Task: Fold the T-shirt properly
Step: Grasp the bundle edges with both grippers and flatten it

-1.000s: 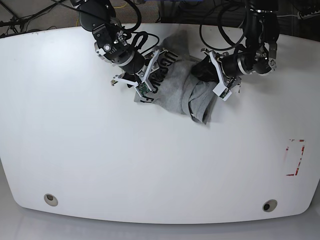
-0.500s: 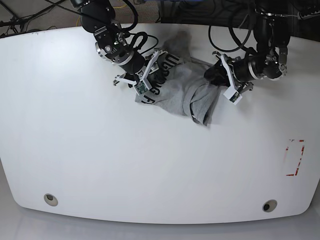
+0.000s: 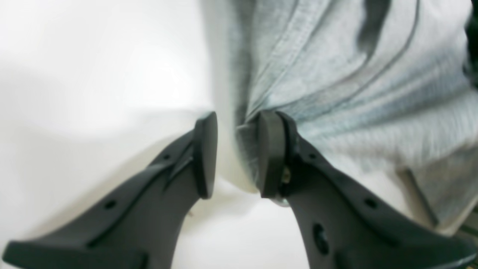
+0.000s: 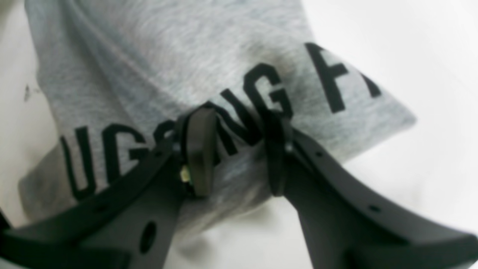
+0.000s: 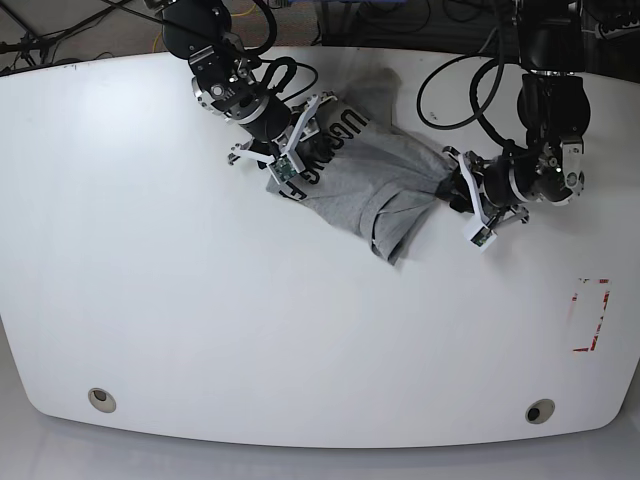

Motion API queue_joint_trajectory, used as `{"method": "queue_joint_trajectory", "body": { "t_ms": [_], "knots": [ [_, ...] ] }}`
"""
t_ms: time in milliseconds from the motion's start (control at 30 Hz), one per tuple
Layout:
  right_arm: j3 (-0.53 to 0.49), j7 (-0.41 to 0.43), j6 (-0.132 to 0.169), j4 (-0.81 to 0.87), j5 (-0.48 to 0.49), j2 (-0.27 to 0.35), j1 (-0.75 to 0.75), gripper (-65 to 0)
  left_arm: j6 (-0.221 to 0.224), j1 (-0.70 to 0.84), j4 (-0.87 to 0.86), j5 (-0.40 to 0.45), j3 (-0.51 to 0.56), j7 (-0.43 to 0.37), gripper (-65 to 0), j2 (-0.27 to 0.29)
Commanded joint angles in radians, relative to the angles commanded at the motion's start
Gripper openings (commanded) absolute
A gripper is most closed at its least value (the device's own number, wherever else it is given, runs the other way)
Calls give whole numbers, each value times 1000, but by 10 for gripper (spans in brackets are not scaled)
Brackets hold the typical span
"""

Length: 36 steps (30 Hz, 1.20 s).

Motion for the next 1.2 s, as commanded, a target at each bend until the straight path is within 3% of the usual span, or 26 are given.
{"method": "queue_joint_trajectory", "body": {
  "t_ms": [133, 300, 467, 833, 1067, 1200],
  "knots": [
    [5, -38, -2, 81, 0, -8, -11, -436, 0, 0, 86, -69, -2, 15, -483, -21],
    [5, -118, -2, 172, -2, -28, -3, -436, 0, 9, 181, -149, -5, 100, -483, -32],
    [5, -132, -2, 175, -9, -29, 34, -436, 0, 71, 250, -169, -3, 112, -483, 37],
    [44, -127, 6, 44, -11, -17, 138, -441, 0, 238, 278, -58, 5, 107, -485, 233],
    [41, -58, 6, -58, -11, 15, 172, -441, 0, 276, 221, 49, 5, 106, -485, 301],
    [41, -38, 6, -78, -11, 23, 160, -441, 0, 270, 164, 109, 5, 104, -485, 301]
  ]
}}
